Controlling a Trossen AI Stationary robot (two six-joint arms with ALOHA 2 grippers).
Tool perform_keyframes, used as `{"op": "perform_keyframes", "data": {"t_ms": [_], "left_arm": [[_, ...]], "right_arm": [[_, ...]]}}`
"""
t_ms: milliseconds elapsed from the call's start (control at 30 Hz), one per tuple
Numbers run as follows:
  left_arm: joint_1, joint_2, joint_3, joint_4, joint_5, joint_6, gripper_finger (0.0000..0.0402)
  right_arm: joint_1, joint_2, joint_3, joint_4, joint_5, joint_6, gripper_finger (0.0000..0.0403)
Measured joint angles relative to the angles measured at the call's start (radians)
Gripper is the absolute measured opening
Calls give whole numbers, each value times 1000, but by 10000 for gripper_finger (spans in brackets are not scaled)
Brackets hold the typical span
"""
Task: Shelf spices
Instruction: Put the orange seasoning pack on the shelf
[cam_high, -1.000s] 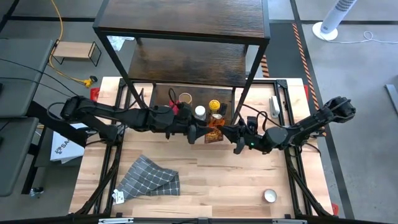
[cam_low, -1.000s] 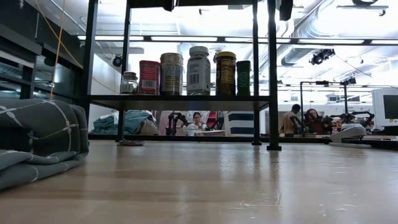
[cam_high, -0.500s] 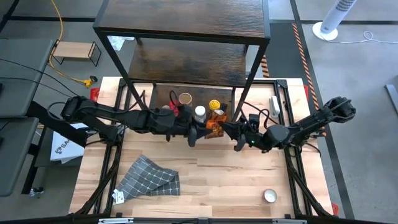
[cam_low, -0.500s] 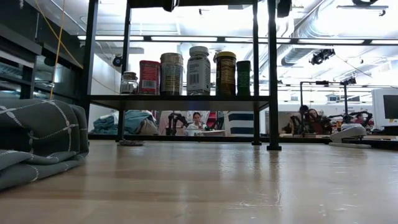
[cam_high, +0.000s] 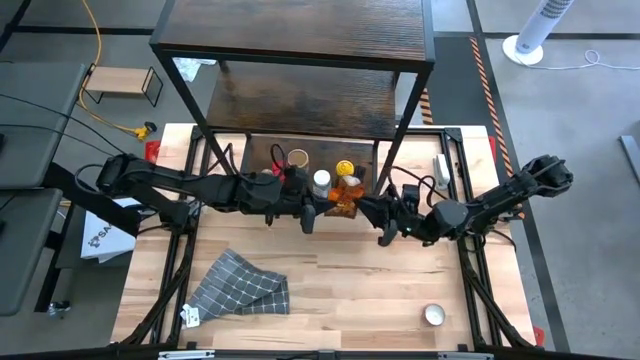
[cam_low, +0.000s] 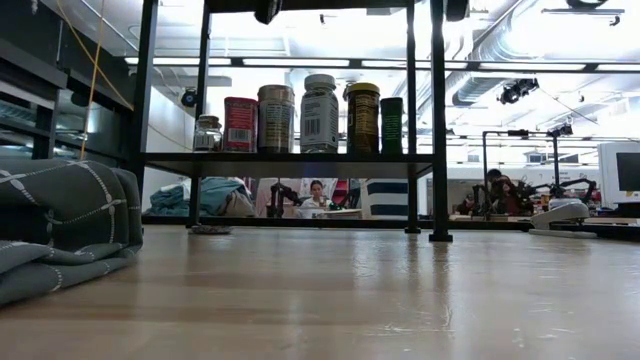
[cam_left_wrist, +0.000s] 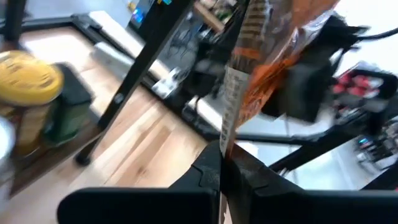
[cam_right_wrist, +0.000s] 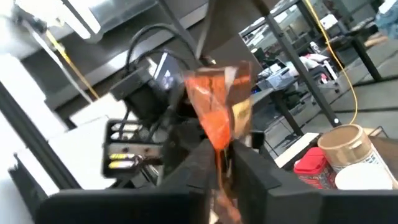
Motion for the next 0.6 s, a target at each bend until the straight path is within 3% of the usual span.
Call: {"op": "perform_keyframes", "data": {"t_ms": [167,333,467,600], "left_arm": [[0,-51,0,-154,5,0,1],[0,-117,0,-347,77,68,1],[15,-112,62,-650,215,150,1],[21,-44,192,-861,296,313,0]], "right_arm": [[26,-48,0,-60,16,-31,136],[51,-139,0,-289,30,-19,208],[50,-227,78,-708,-95,65,238],[25,-221,270,-1225,-218,44,244]]}}
